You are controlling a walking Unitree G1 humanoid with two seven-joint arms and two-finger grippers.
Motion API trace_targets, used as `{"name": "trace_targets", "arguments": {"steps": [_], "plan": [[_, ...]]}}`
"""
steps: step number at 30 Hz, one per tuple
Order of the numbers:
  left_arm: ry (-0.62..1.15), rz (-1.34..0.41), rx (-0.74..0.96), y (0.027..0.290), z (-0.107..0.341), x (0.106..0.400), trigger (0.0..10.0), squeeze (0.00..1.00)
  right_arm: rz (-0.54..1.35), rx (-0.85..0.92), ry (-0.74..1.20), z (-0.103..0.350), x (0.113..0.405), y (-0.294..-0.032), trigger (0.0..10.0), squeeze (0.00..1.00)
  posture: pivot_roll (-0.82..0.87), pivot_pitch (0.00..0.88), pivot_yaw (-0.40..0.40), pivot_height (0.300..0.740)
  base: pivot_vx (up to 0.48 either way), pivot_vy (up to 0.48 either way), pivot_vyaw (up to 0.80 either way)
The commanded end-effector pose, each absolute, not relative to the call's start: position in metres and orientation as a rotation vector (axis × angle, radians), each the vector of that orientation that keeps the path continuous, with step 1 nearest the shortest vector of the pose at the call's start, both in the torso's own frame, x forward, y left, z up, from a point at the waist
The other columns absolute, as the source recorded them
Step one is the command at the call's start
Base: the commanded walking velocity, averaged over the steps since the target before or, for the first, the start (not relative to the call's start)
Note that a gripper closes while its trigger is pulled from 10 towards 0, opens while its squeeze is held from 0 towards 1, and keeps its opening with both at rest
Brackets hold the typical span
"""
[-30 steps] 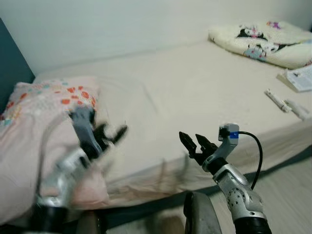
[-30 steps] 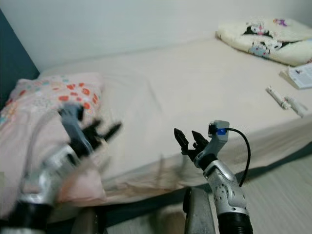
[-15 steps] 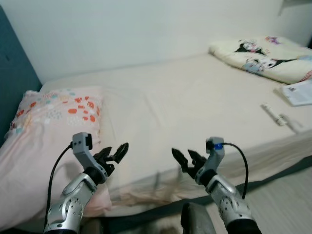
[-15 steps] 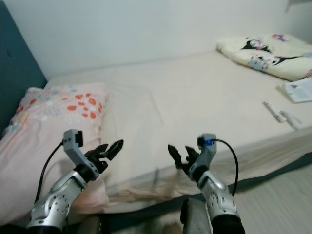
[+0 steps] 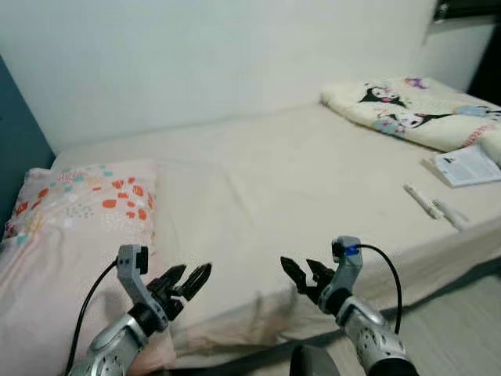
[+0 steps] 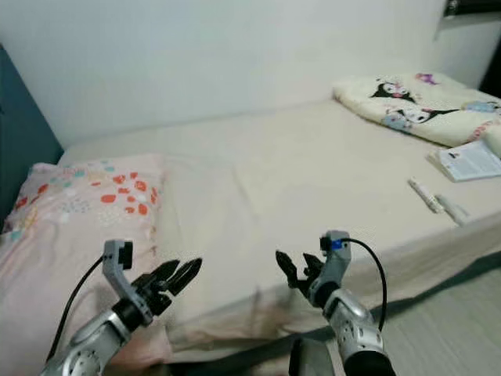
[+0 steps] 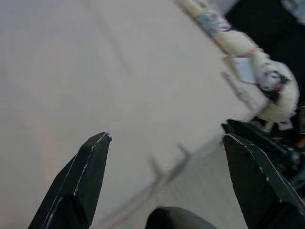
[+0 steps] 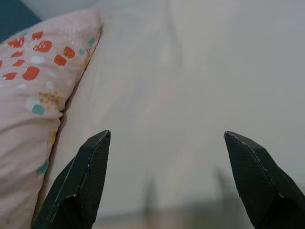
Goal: Clean up the room
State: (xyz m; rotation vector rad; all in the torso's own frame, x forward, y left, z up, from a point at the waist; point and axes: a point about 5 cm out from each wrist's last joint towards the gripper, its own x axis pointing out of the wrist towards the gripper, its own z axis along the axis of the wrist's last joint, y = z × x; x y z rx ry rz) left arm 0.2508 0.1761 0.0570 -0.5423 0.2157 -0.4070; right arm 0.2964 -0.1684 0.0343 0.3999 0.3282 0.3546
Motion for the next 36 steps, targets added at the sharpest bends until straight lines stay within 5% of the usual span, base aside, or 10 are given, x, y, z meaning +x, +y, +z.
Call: {"name": "trace_targets", "arguments": {"steps": [1, 9, 23, 30, 36], "plan": [[0.272, -0.342, -0.52, 0.19, 0.043, 0.244, 10.0, 0.0, 0.356, 0.396, 0.337, 0.031, 0.296, -0.166, 10.0, 0.0, 0.05, 0.0, -0.042, 0.635, 0.0, 0.0, 0.0], [0.444, -0.191, -0.529, 0.212, -0.006, 0.213, 10.0, 0.0, 0.327, 0.39, 0.403, 0.011, 0.283, -0.172, 10.0, 0.0, 0.05, 0.0, -0.046, 0.679, -0.396, 0.0, 0.0], [0.599, -0.006, -0.49, 0.234, -0.053, 0.17, 10.0, 0.0, 0.261, 0.379, 0.528, -0.019, 0.26, -0.181, 10.0, 0.0, 0.06, 0.0, -0.043, 0.74, 0.0, 0.0, 0.0], [0.891, 0.192, -0.449, 0.237, -0.092, 0.113, 10.0, 0.0, 0.098, 0.373, 0.773, -0.061, 0.209, -0.198, 10.0, 0.0, 0.05, 0.0, -0.036, 0.74, 0.0, 0.0, 0.0], [0.903, 0.229, -0.456, 0.231, -0.095, 0.118, 10.0, 0.0, -0.019, 0.294, 1.024, -0.091, 0.151, -0.213, 10.0, 0.0, 0.05, 0.0, -0.04, 0.74, 0.0, 0.0, 0.0]]}}
